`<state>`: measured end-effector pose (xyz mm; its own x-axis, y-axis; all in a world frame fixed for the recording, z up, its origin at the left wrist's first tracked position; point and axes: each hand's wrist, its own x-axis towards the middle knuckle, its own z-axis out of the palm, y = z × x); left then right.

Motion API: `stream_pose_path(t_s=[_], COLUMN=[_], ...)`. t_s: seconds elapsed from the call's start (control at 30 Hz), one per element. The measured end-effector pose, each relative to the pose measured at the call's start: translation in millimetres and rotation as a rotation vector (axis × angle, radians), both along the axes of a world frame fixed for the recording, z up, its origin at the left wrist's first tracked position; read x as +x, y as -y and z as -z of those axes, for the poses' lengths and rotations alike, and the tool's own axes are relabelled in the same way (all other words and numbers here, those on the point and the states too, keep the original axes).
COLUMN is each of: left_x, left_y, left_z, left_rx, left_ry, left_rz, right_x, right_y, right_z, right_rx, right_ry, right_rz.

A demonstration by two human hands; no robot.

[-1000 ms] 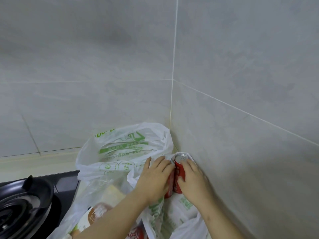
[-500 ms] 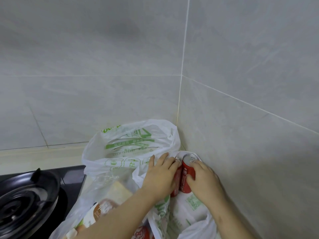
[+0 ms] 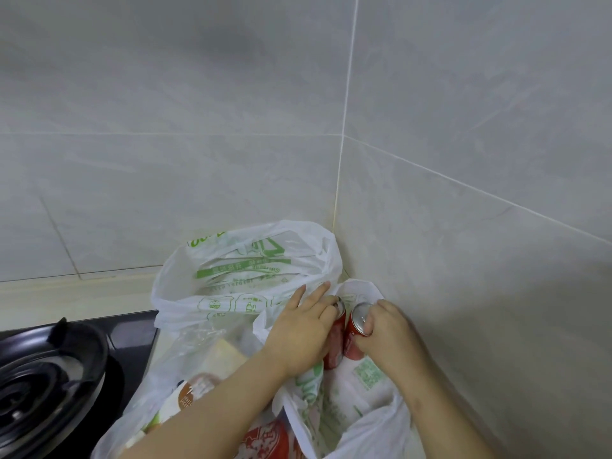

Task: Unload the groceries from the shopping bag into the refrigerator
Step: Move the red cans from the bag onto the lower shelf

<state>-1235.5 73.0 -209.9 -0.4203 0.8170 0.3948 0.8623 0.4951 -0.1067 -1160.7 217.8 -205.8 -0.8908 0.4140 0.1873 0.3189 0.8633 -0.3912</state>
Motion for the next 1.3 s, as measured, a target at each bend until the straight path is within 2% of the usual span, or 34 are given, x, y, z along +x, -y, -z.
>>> stream_pose_path(t_s=[0.13,0.3,0.37,0.7,1.0,1.3], left_x=[-3,-1,-3,-16,-25,-1], left_y=[2,-2,-4,-13,-25,-14], left_z=[0,-8,-9,-14,-33,-23], left_rx=[-0.090,-0.206,-0.235,-0.182,-0.258,-0.080], left_ry=[0.052,0.273,0.292,0.364,0.356,0.383], left_rz=[-0.030,-0.108,-0.144,-0.177,-0.260,-0.322], right_x=[-2,4,5,4,2,13], right_y=[1,1,1,-2,1,5], right_z=[3,-2,-4,-8,-9,-15], right_rx=[-0.048,-0.058,-0.069,-0.106,-0.132,-0.226], right_ry=[0.074,0.033,0.022,0.016,-0.009,-0.069], right_rz=[-0.007,0.010,0.008,-0.009,-0.020,0.056])
